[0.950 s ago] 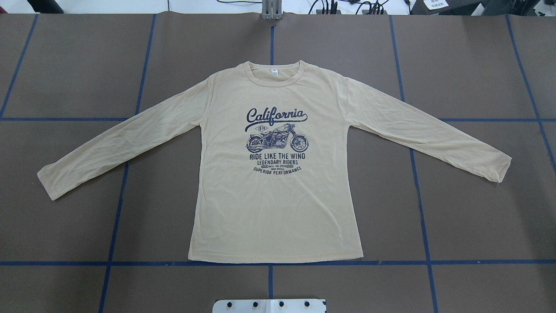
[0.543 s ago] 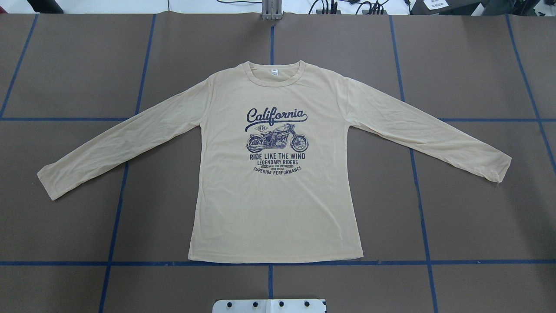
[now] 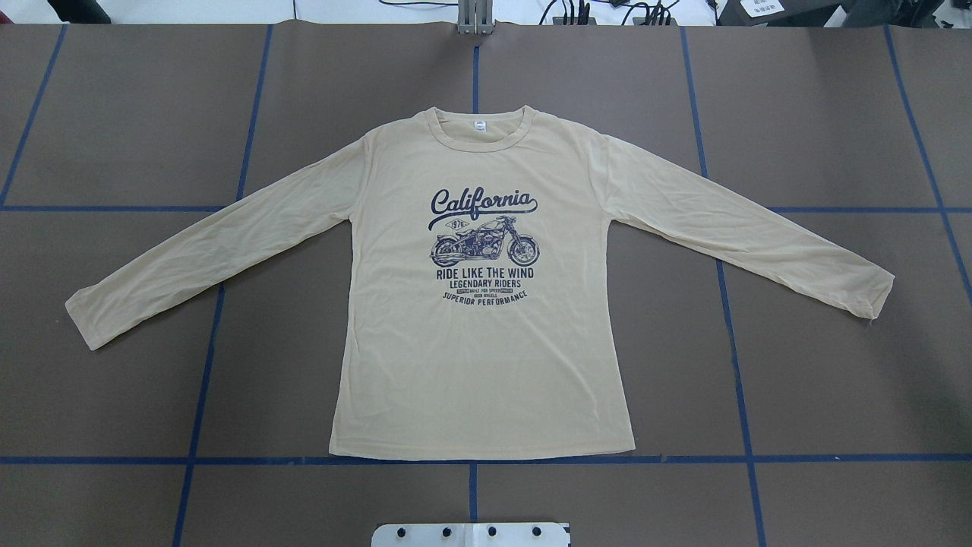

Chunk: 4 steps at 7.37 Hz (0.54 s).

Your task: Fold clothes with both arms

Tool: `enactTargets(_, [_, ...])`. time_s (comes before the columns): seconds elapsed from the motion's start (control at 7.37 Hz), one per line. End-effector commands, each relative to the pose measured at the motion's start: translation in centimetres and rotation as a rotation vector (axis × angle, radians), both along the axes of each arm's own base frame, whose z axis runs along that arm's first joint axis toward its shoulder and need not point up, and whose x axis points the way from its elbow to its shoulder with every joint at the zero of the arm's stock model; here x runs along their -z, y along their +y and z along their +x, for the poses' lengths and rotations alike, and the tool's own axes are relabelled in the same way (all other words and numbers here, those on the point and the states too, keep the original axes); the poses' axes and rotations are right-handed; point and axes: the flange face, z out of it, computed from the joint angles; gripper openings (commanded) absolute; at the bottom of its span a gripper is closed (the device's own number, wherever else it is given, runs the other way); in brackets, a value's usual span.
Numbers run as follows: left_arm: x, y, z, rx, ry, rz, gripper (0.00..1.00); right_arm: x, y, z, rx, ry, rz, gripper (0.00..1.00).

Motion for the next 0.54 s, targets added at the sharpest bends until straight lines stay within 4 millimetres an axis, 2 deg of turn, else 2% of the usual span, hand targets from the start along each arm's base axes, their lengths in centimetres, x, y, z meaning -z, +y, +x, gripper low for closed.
enactTargets(0.0, [1.5,-0.5,0.0,0.069,0.045,0.014,1.0,1.0,-0.3,0.0,-0.007,-0.012,0.044,1.0])
enactTargets(0.14, [1.6,-0.4,-0.1,0.07,0.045,0.035,1.0,2.0,-0.5,-0.5,0.001,-0.017,0.108,1.0])
enactTargets(0.41, [1.4,0.0,-0.1,0.074,0.046,0.052,1.0,0.5,0.5,-5.3,-0.091,-0.082,-0.03,1.0])
